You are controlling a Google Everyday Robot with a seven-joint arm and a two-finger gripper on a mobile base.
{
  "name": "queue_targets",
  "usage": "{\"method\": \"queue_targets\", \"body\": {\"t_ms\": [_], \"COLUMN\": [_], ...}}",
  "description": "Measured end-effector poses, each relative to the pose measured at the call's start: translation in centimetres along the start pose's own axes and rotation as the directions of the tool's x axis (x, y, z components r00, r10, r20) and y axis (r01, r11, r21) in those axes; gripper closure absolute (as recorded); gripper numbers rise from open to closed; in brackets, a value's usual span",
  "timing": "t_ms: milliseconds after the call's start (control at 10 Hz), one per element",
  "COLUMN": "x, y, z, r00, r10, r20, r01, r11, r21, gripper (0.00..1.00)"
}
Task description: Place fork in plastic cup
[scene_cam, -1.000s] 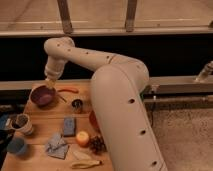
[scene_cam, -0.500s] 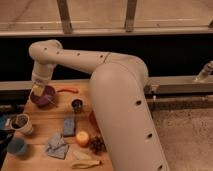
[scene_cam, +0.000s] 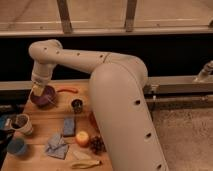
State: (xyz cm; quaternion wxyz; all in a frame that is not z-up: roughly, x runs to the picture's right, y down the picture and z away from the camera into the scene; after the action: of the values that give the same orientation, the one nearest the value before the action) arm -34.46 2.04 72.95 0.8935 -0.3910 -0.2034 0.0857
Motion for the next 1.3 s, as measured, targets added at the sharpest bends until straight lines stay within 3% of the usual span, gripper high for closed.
{"method": "queue_targets", "body": {"t_ms": [400, 900, 1300], "x": [-3.7, -10.3, -10.1], "y": [4.4, 13.9, 13.7], "z": [3.4, 7.9, 7.9], "r00": [0.996, 0.972, 0.973], "r10": [-0.092, -0.234, -0.231], "r20": [-0.021, -0.006, -0.008], "r01": [0.09, 0.23, 0.227], "r11": [0.994, 0.958, 0.96], "r21": [-0.065, -0.17, -0.166], "gripper": [1.0, 1.0, 1.0]}}
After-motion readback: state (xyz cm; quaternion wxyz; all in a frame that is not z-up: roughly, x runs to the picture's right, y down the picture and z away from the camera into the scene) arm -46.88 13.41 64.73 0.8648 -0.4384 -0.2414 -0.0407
